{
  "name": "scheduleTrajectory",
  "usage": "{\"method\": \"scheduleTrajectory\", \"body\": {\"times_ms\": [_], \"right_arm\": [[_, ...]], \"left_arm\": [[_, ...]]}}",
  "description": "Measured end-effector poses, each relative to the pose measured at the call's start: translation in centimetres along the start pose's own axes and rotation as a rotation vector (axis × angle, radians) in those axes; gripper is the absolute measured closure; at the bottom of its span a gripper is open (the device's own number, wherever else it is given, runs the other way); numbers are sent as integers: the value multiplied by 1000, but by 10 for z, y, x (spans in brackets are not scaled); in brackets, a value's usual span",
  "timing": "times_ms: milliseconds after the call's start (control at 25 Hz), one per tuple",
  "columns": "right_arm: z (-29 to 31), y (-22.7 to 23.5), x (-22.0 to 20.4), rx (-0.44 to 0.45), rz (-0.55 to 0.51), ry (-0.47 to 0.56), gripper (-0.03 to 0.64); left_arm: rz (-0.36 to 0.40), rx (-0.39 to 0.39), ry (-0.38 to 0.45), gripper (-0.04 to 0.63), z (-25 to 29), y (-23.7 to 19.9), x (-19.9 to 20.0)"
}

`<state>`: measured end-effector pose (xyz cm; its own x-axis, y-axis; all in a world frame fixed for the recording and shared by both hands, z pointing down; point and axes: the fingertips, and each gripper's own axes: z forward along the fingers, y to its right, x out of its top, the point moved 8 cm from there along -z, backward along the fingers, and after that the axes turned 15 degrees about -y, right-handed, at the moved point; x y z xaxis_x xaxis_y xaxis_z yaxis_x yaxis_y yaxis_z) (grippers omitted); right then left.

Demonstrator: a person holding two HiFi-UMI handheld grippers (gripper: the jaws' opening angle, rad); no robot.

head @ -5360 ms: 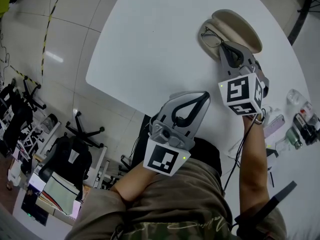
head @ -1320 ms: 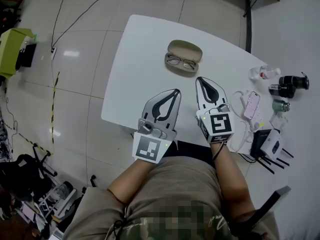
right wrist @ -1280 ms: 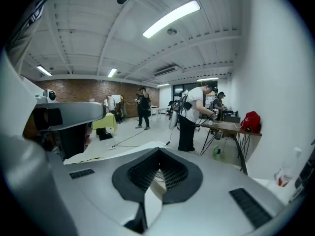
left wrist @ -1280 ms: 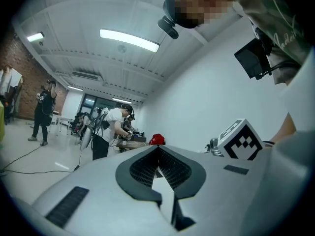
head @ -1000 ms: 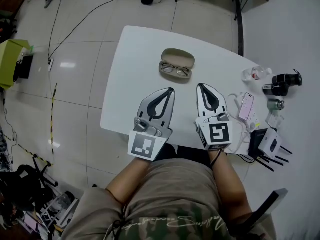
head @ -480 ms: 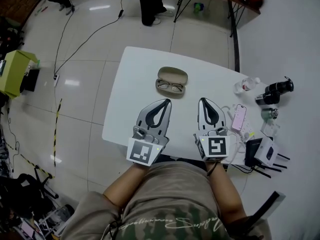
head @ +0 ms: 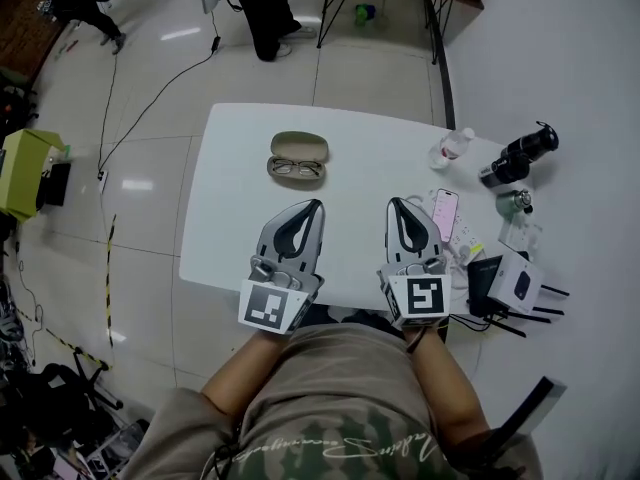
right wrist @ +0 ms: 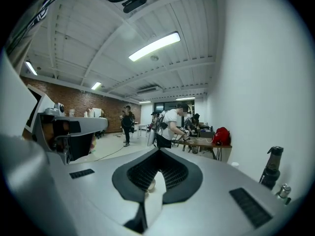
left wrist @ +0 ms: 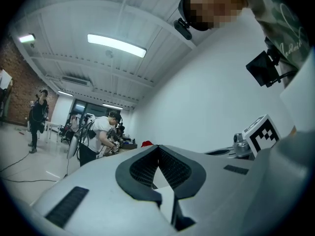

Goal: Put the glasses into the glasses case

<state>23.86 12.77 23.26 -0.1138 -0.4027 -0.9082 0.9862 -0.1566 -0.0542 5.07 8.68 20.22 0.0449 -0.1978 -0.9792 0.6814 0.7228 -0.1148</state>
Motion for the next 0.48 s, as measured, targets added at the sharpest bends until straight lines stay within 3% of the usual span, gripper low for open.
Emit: {"method": "scheduleTrajectory", "body": {"times_ms": [480], "right_arm": [[-87, 56, -27, 62, 22, 44, 604]], "left_arm": [[35, 68, -63, 589, -1, 118, -5]]}}
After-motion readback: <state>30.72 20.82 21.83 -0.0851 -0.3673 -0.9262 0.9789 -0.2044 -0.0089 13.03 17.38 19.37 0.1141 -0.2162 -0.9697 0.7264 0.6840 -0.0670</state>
